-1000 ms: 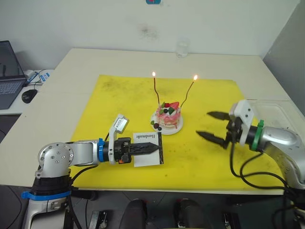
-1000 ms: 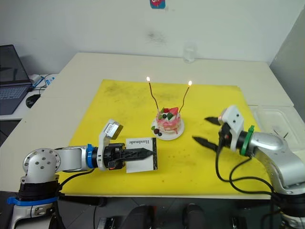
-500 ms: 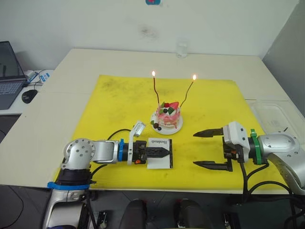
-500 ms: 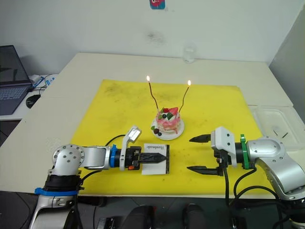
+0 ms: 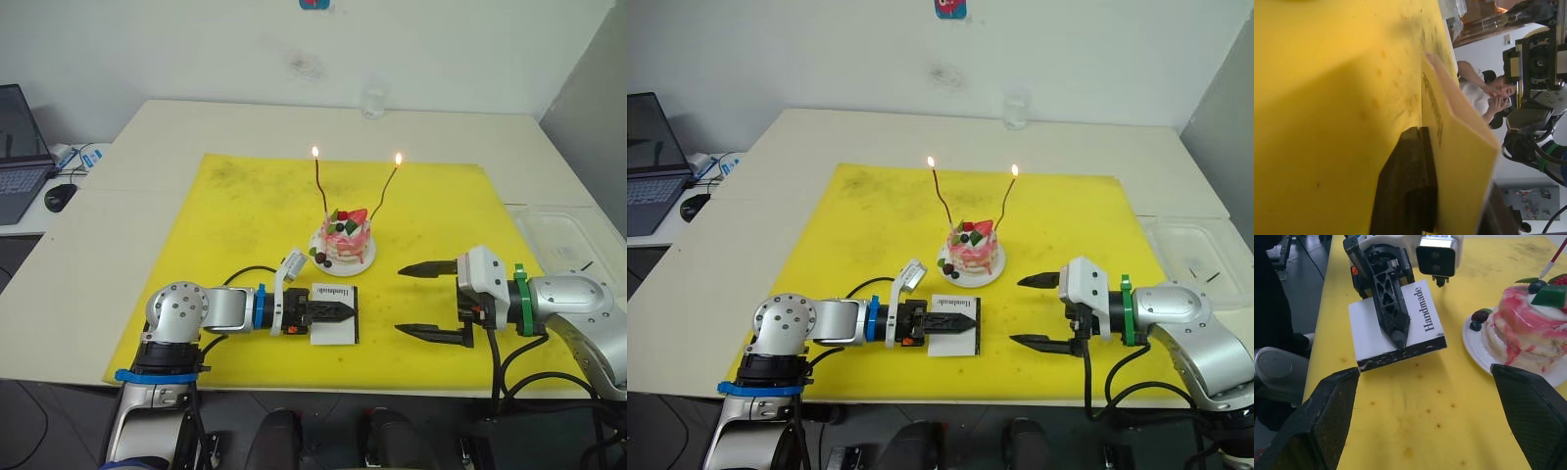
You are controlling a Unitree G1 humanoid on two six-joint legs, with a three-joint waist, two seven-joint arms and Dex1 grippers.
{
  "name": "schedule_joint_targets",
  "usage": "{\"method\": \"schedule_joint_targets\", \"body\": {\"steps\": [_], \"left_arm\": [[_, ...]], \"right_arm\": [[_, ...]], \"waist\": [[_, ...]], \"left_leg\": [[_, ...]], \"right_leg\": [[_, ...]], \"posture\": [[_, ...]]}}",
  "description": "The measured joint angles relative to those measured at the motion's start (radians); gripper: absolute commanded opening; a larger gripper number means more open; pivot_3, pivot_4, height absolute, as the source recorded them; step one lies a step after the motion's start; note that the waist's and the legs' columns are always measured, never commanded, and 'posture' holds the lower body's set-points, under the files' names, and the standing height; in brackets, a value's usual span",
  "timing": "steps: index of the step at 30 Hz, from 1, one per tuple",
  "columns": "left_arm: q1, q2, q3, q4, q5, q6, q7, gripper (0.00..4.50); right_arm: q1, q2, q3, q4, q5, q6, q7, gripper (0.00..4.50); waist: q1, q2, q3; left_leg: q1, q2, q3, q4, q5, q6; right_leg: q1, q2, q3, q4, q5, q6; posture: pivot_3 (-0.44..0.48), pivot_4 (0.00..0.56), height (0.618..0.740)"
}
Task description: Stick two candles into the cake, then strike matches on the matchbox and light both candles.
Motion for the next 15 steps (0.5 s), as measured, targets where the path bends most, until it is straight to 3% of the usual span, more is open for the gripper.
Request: {"method": "schedule_joint_targets", "body": {"steps": [9,15], "left_arm": [[0.001,0.007,0.045,-0.007,0.000,0.039,-0.001,4.41],[0.003,0.026,0.084,-0.015,-0.001,0.058,0.002,4.46]], "right_arm": [[-0.011,0.015,0.014,0.008,-0.002,0.000,-0.003,4.50],[-0.019,0.020,0.026,0.029,-0.003,0.000,-0.003,4.50]], "waist": [[-0.001,0.000,0.000],[-0.002,0.000,0.000]], "left_leg": [[0.000,0.000,0.000,0.000,0.000,0.000],[0.001,0.000,0.000,0.000,0.000,0.000]], "right_leg": [[0.000,0.000,0.000,0.000,0.000,0.000],[0.000,0.000,0.000,0.001,0.000,0.000]], "posture": [[0.000,0.150,0.740],[0.000,0.150,0.740]]}}
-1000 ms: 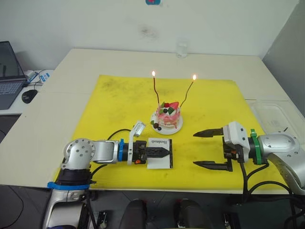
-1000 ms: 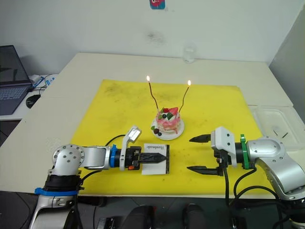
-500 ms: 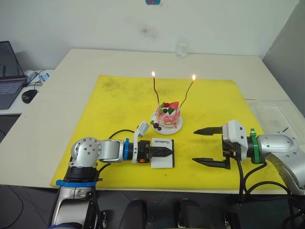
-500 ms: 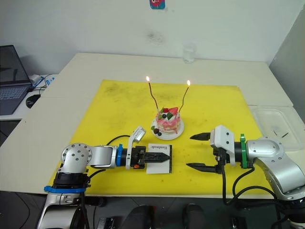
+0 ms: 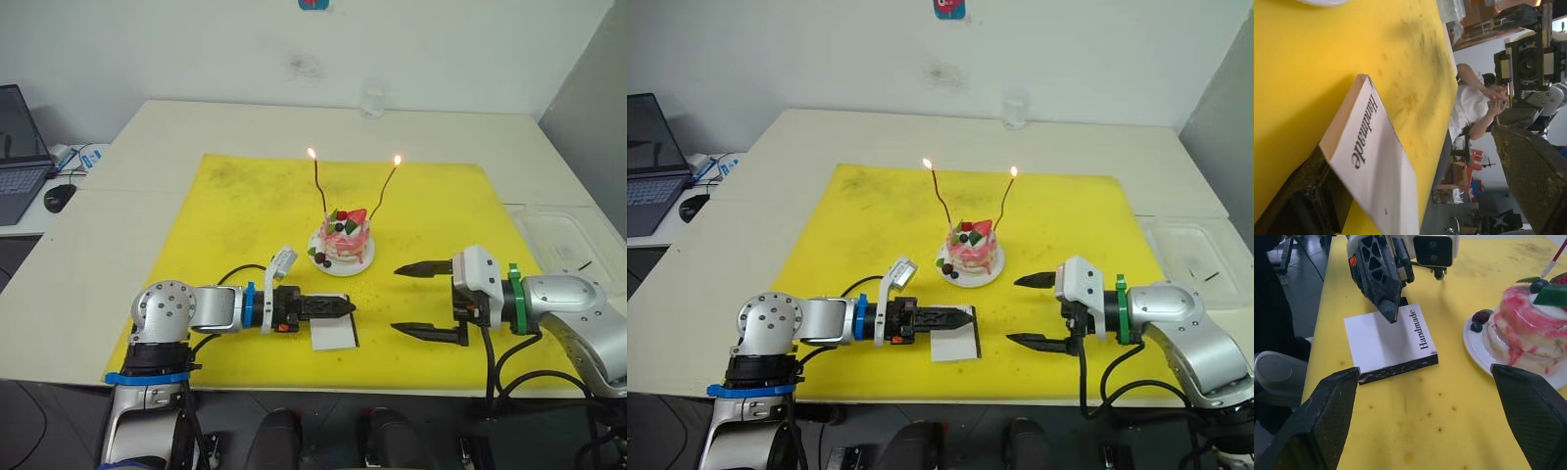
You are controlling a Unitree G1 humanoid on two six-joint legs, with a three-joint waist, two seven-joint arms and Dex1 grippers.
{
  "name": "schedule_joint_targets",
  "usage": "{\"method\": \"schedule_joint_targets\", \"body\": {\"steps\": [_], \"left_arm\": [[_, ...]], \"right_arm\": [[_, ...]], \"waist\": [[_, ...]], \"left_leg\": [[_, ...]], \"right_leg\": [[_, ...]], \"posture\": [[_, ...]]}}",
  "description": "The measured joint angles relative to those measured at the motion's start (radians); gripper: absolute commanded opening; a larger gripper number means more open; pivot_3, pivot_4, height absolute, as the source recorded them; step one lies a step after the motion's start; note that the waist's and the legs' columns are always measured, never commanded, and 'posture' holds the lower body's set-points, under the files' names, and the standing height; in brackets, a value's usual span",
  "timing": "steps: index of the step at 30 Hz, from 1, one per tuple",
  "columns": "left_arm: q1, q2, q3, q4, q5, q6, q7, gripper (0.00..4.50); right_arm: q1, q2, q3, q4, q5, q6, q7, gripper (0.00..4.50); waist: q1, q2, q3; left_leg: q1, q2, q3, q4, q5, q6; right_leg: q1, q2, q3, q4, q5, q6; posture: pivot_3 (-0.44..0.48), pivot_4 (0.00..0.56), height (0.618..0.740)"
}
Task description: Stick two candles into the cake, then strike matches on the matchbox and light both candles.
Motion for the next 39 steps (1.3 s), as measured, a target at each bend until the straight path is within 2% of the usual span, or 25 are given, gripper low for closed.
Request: {"method": "schedule_joint_targets", "body": {"steps": [3,8,12,18,22,24,27,31,36,38,39], "left_arm": [[-0.005,0.044,0.038,0.001,0.000,0.013,0.001,4.46],[-0.007,0.197,0.084,0.012,-0.002,0.026,-0.028,4.46],[-0.023,0.257,0.097,0.024,0.025,0.003,-0.065,4.46],[-0.070,0.373,0.096,0.026,0.262,-0.392,-0.197,4.46],[-0.062,0.359,0.059,0.036,0.446,-0.636,-0.193,4.46],[-0.055,0.330,0.018,0.055,0.567,-0.763,-0.144,4.46],[-0.060,0.251,-0.017,0.120,0.735,-0.925,-0.005,4.46],[-0.057,0.185,-0.037,0.180,0.882,-1.104,0.088,4.46],[-0.029,0.122,-0.027,0.202,0.905,-1.215,0.078,4.46],[0.021,0.069,0.011,0.205,0.913,-1.276,0.105,4.46],[0.029,0.046,0.008,0.204,0.913,-1.286,0.109,4.46]], "right_arm": [[-0.007,0.010,0.005,0.009,-0.001,-0.004,0.000,4.50],[-0.009,0.008,0.004,0.033,-0.005,-0.018,0.004,4.50],[0.000,-0.001,-0.008,0.044,-0.003,-0.017,0.001,4.50],[0.079,-0.005,-0.131,0.082,0.004,0.020,-0.084,4.50],[0.119,0.023,-0.200,0.093,0.005,0.056,-0.165,4.50],[0.137,0.038,-0.218,0.104,-0.001,0.055,-0.204,4.50],[0.160,0.067,-0.246,0.138,-0.047,0.041,-0.289,4.50],[0.198,0.131,-0.278,0.159,-0.103,0.027,-0.414,4.50],[0.237,0.191,-0.297,0.146,-0.145,0.026,-0.528,4.50],[0.106,0.306,-0.279,0.237,-0.223,-0.021,-0.676,4.50],[0.068,0.327,-0.261,0.270,-0.242,-0.036,-0.702,4.50]], "waist": [[-0.001,0.000,0.000],[0.000,0.000,0.000],[0.001,0.000,0.000],[0.005,0.000,0.000],[0.006,0.000,0.000],[0.007,0.000,0.000],[0.008,-0.001,0.000],[0.008,-0.001,0.000],[0.004,-0.001,0.000],[-0.012,-0.002,-0.001],[-0.013,-0.002,-0.001]], "left_leg": [[0.000,0.000,0.000,0.000,0.000,0.000],[0.000,0.000,0.000,0.000,0.000,0.000],[-0.001,0.000,0.000,0.000,0.000,0.000],[-0.001,0.000,0.002,-0.001,0.000,0.000],[-0.001,0.001,0.003,-0.001,0.000,0.000],[-0.001,0.001,0.003,-0.001,0.000,0.000],[-0.001,0.001,0.004,-0.001,0.000,0.000],[-0.001,0.001,0.006,-0.001,0.000,0.000],[-0.001,0.002,0.007,-0.001,0.000,0.000],[0.002,0.002,0.011,-0.001,0.000,0.000],[0.002,0.002,0.011,0.000,0.000,0.001]], "right_leg": [[0.000,0.000,0.000,0.000,0.000,0.000],[0.000,0.000,0.000,0.000,0.000,0.000],[0.000,-0.001,0.000,-0.001,0.000,0.000],[0.000,-0.004,0.000,-0.001,0.000,-0.001],[0.000,-0.004,0.001,-0.002,0.000,-0.001],[-0.001,-0.004,0.001,-0.002,0.000,-0.001],[-0.001,-0.004,0.001,-0.001,0.000,0.000],[-0.001,-0.004,0.002,-0.001,0.000,0.000],[-0.001,-0.003,0.003,-0.001,0.000,0.000],[-0.001,-0.002,0.004,-0.001,0.005,0.002],[-0.001,-0.002,0.004,-0.001,0.005,0.002]], "posture": [[0.000,0.150,0.740],[0.000,0.150,0.740],[0.000,0.150,0.740],[0.000,0.150,0.740],[0.000,0.150,0.740],[0.000,0.150,0.740],[0.000,0.150,0.740],[0.000,0.150,0.740],[0.000,0.150,0.740],[0.000,0.150,0.740],[0.000,0.150,0.740]]}}
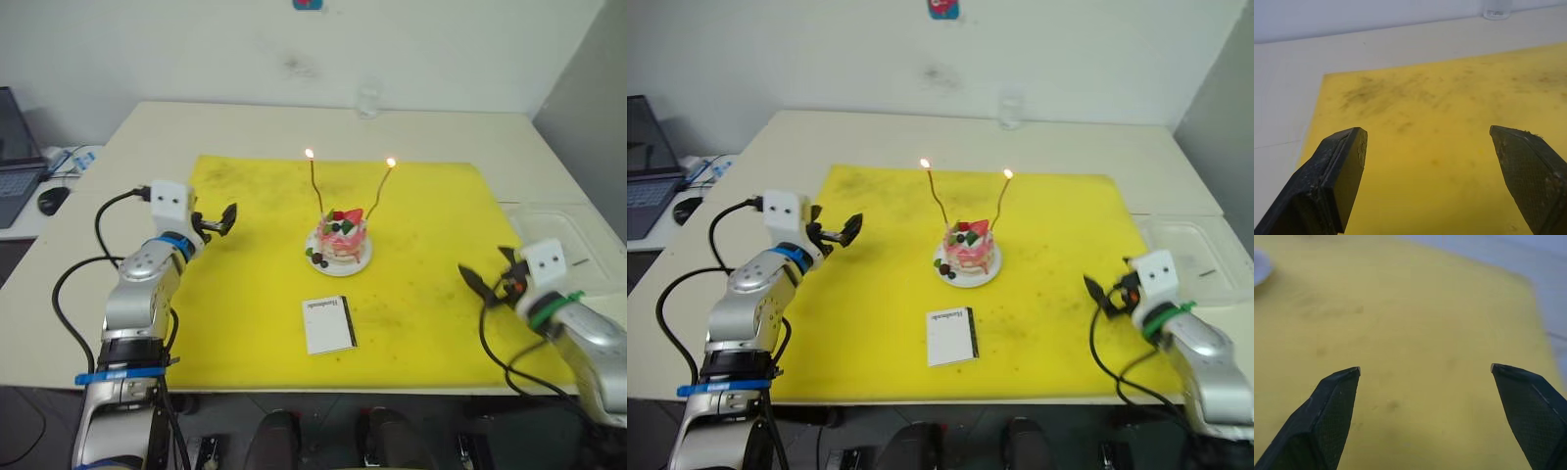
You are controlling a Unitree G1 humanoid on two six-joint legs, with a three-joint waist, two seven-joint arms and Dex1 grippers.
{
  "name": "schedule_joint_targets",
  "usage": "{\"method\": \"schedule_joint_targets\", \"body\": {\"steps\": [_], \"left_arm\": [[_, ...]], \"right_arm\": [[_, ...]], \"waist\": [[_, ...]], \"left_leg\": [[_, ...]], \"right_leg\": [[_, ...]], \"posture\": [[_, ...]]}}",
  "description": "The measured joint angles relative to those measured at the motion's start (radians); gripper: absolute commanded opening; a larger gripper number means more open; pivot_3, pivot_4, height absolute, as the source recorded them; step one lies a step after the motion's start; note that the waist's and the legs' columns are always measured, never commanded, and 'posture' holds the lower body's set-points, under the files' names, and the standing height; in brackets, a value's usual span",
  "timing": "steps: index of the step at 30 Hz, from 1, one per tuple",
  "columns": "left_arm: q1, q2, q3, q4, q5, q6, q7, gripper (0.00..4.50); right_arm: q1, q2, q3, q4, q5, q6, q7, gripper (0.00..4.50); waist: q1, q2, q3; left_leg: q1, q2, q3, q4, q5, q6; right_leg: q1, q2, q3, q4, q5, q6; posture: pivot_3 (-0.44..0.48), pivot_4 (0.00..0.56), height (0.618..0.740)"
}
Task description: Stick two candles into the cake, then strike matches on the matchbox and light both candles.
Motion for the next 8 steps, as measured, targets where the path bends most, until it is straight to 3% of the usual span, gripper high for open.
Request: {"method": "schedule_joint_targets", "body": {"steps": [3,8], "left_arm": [[0.022,-0.054,-0.001,0.009,0.015,-0.022,0.028,4.46],[0.001,-0.061,0.010,0.064,0.052,-0.087,0.065,4.46]], "right_arm": [[-0.121,0.072,0.050,0.130,-0.045,-0.069,-0.054,4.50],[-0.252,0.131,0.072,0.360,-0.102,-0.167,-0.121,4.50]], "waist": [[-0.001,0.000,0.000],[0.006,-0.001,0.000]], "left_leg": [[-0.001,0.000,0.002,0.000,0.002,0.002],[-0.002,0.000,0.005,0.000,0.002,0.002]], "right_leg": [[0.000,0.002,0.000,0.000,0.002,0.000],[0.000,0.002,0.001,-0.001,0.001,0.001]], "posture": [[0.000,0.150,0.740],[0.000,0.150,0.740]]}}
